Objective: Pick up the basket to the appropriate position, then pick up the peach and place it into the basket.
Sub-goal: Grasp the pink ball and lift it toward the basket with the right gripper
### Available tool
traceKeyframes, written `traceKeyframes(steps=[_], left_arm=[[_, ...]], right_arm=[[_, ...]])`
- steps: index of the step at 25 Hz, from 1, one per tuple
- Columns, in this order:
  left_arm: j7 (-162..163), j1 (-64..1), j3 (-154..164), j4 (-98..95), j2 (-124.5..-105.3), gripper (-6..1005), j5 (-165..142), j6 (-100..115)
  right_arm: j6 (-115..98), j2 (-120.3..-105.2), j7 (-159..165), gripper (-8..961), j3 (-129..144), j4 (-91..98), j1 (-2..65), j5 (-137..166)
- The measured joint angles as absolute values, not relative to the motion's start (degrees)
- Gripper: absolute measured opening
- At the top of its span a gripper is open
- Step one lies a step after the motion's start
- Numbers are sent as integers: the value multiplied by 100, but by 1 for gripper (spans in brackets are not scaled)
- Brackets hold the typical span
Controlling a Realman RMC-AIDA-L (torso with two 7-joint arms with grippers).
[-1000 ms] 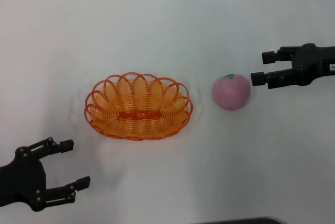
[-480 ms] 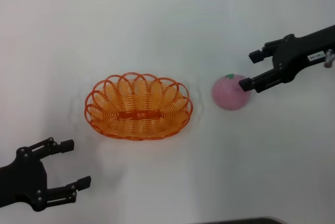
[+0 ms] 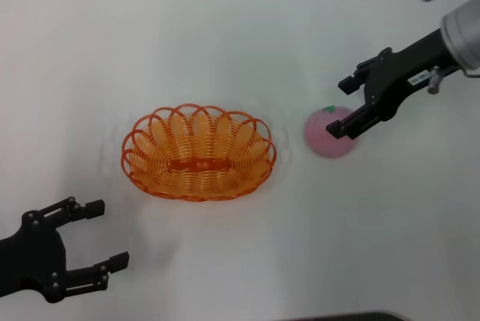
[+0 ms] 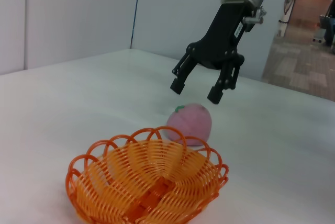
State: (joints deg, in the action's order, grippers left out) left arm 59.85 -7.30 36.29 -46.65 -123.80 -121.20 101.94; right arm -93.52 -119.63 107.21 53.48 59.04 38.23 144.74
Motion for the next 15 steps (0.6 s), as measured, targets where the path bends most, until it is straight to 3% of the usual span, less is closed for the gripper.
traceKeyframes(steps=[15], left_arm=[[5985,-702,3621,-4710,-12375,859,-12117,10236]], right_arm=[[-8977,-12017,11138,876,6235,5762,3996,14529]])
